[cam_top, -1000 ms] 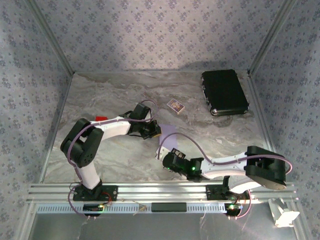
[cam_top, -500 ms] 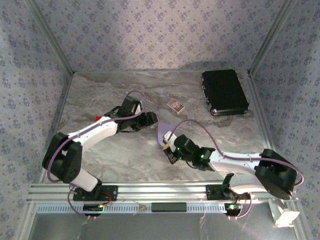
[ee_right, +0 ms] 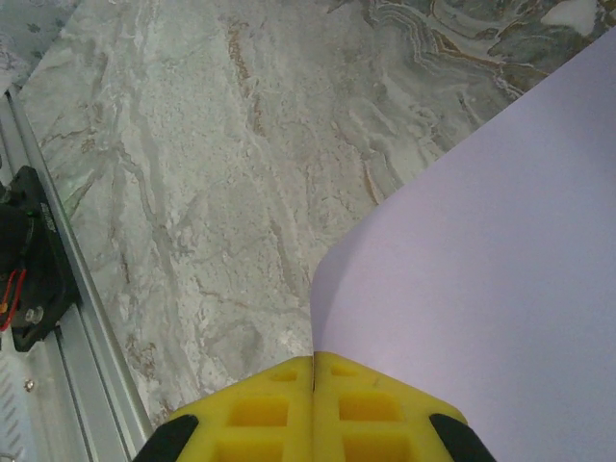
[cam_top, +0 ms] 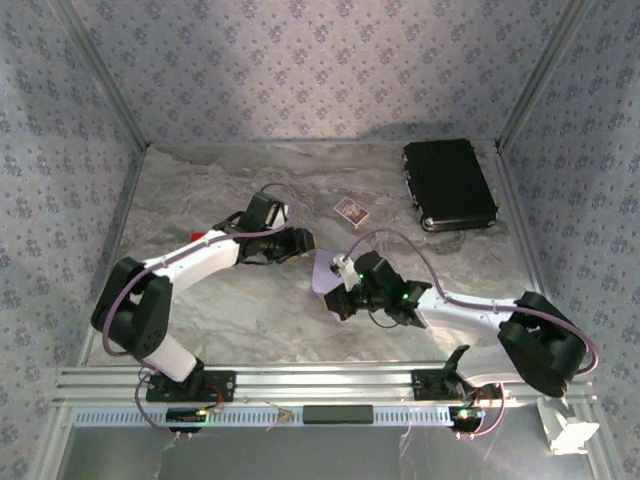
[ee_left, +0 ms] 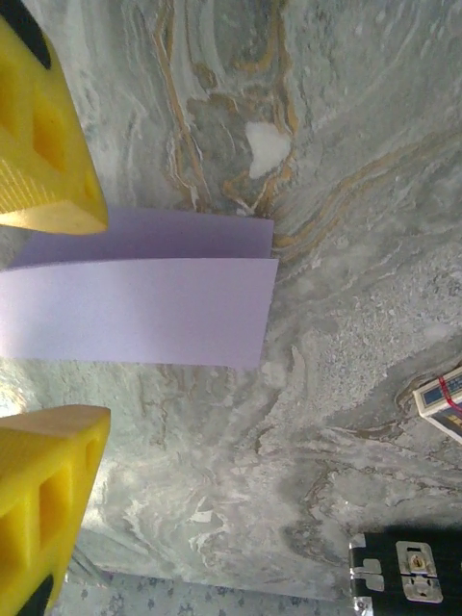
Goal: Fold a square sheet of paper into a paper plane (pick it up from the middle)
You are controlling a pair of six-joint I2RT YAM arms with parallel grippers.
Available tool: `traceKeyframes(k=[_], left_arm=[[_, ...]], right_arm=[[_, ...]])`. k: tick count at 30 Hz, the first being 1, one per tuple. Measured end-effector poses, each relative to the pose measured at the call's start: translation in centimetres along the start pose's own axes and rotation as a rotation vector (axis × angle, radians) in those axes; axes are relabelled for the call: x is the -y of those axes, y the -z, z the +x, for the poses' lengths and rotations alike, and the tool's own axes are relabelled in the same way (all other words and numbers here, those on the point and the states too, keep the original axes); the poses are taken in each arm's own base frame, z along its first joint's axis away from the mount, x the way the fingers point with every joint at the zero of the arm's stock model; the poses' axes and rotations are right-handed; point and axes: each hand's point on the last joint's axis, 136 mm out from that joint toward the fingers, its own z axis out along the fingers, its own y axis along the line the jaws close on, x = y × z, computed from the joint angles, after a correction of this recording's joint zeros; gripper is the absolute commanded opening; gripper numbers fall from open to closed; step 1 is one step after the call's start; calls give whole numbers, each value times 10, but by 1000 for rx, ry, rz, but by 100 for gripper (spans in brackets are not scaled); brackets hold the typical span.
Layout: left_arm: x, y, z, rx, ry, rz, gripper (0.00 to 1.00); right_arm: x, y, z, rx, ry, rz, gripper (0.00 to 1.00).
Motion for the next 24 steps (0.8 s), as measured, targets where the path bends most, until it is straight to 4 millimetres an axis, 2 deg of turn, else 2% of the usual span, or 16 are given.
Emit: traceKeyframes(k=[5,8,11,19,24], left_arm=[[14,-16,-1,-77,-32,51,29],[25,-25,-5,-102,-66,76,24],[26,-36,-1,-143,-74,78,22],[5,-72,27,-271,-66,2,18],[-11,-86,35,-316,-56,-51,16]], right_arm=[[-4,-7,12,-42,-30,-45,1],[-7,-10,19,-57,-38,-64,1],[-8,-10,24,-63,-47,-77,1],[-10,-11,24,-45,-43,-95,1],[-8,-15,26,-52,-58,-93,1]])
